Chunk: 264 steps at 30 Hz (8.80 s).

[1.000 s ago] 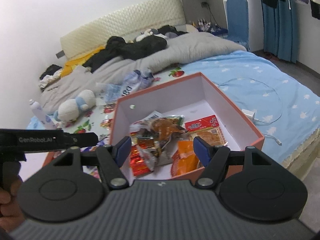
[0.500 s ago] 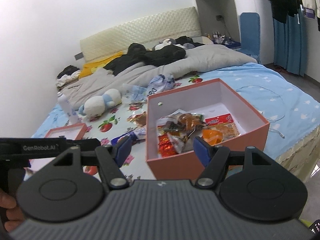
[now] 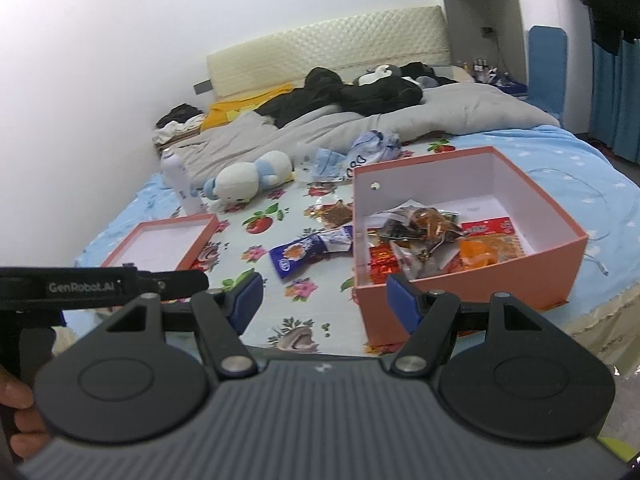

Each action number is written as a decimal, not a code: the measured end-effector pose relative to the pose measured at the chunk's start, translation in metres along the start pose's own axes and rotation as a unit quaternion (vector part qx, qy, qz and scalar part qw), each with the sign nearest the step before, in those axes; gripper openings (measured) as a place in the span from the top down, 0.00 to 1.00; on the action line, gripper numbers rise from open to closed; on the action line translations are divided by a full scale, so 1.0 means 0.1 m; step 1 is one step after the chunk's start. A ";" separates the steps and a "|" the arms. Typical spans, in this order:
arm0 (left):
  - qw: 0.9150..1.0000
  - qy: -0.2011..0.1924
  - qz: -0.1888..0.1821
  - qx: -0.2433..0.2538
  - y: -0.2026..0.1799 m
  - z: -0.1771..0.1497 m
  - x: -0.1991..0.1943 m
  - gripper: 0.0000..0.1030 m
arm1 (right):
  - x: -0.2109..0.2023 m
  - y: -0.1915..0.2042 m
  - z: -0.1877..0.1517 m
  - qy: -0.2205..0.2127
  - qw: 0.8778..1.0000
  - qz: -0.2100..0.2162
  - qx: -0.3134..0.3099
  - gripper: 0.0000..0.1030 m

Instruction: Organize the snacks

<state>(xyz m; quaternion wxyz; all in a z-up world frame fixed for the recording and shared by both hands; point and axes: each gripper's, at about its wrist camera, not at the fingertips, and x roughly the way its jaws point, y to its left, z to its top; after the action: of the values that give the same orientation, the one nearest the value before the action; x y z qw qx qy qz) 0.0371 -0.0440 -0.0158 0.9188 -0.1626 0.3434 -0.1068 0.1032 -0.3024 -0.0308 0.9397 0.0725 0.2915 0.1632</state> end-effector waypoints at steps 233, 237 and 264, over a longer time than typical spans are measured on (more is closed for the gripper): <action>0.994 -0.016 -0.038 0.098 -0.98 0.98 0.88 0.51 | 0.09 -0.90 0.91 -0.018 0.996 -0.079 0.050 0.39; 0.993 -0.028 -0.039 0.104 -0.99 0.82 0.58 0.51 | -0.14 -0.76 0.78 -0.029 0.995 -0.080 0.048 0.39; 0.994 -0.044 0.000 0.097 -0.83 0.22 -0.02 0.41 | -0.51 -0.45 0.33 -0.041 0.996 -0.067 0.034 0.39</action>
<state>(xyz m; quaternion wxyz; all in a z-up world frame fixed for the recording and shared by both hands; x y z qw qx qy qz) 0.0430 -0.1150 0.0323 0.9445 -0.0769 0.2908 -0.1321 0.0941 -0.3634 0.0128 0.9568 0.0913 0.2620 0.0872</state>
